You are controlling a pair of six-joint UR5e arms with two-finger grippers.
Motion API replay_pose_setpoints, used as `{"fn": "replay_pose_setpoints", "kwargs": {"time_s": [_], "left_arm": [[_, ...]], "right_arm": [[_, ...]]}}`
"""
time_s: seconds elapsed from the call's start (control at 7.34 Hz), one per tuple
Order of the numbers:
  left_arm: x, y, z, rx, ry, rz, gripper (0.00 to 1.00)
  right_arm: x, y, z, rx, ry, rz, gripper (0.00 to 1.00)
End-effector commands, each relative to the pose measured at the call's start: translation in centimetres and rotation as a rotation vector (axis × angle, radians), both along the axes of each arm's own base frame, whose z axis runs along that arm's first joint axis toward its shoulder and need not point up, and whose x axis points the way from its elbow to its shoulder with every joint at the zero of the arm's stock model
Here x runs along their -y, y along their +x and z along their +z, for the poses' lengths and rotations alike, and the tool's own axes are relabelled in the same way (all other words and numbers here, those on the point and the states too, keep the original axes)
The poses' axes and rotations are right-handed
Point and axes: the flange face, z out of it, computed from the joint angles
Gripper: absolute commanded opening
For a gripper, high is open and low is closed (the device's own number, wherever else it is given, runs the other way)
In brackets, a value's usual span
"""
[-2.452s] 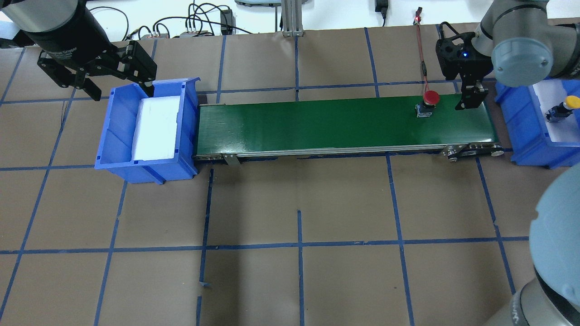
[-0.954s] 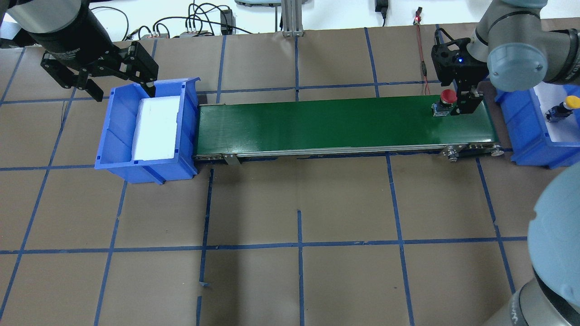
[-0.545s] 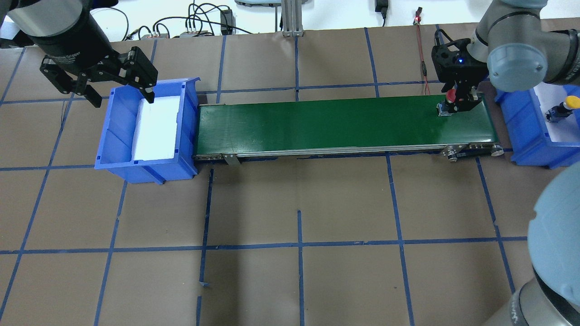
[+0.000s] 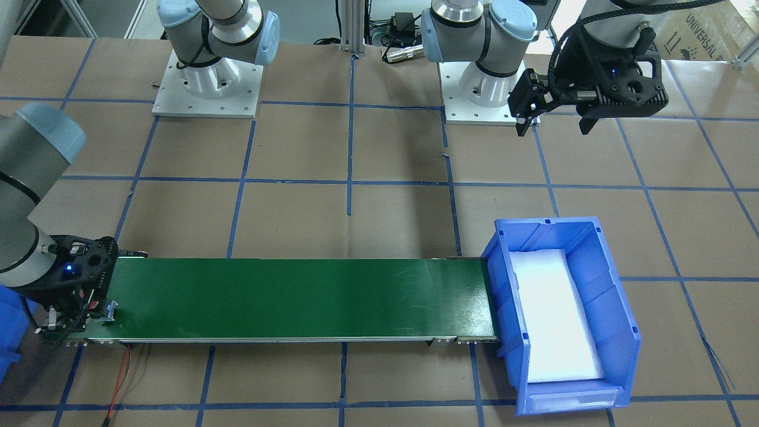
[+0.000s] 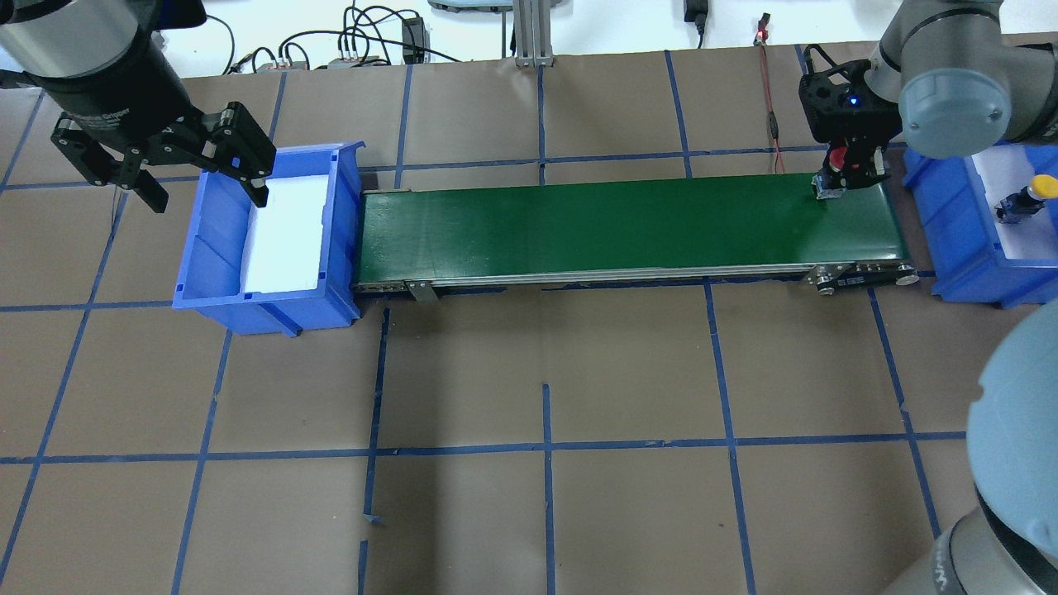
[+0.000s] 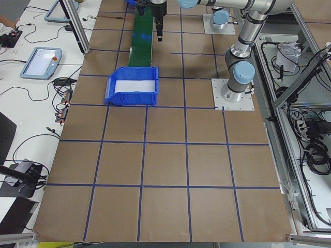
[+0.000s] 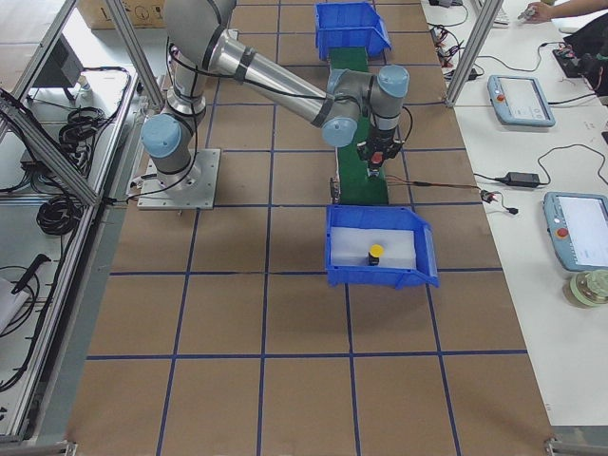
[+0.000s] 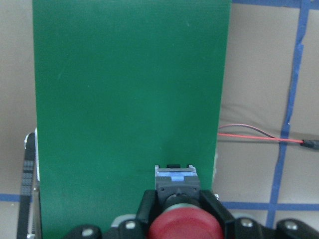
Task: Transport two buttons from left to right
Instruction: 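Lift the red button and carry it over the far blue bin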
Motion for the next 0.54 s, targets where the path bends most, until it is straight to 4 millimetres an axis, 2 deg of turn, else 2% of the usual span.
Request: {"fn": "replay_pose_setpoints", "kwargs": {"time_s": [0.0,0.14,0.27,0.41], "left_arm": [[0.5,0.2,-0.7,0.003,0.007,-0.002,1.00],[0.5,0.2,-1.0,-0.001,0.014,-0.002,1.00],[0.9,0.3,-1.8,-0.002,0.030,-0.004,1.00],[1.0,0.3,-1.8,-0.002,0.030,-0.002,1.00]], "right_arm": [[1.1,-3.4,5.7,-0.061,-0.055,0.020,0.08],[0.1,-8.5,7.7,-0.064,-0.051,0.005,0.08],[-1.3,-15.0,8.7,-0.070,-0.055,-0.038,0.08],[-2.1,-17.7,9.4,-0.033,-0.065,-0.041,0.08]]}}
